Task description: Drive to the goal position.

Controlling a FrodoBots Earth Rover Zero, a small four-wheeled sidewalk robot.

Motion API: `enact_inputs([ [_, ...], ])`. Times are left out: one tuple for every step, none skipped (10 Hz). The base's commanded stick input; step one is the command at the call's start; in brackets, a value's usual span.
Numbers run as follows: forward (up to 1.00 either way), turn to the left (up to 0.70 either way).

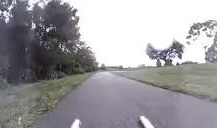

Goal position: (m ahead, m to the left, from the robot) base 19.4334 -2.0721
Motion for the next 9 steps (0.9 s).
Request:
enact_inputs([
  [0.7,0.0],
  [0.7,0.0],
  [0.7,0.0],
  [0.7,-0.02],
  [0.7,-0.09],
  [0.7,-0.15],
  [0.7,-0.14],
  [0.7,-0.09],
  [0.7,-0.05],
])
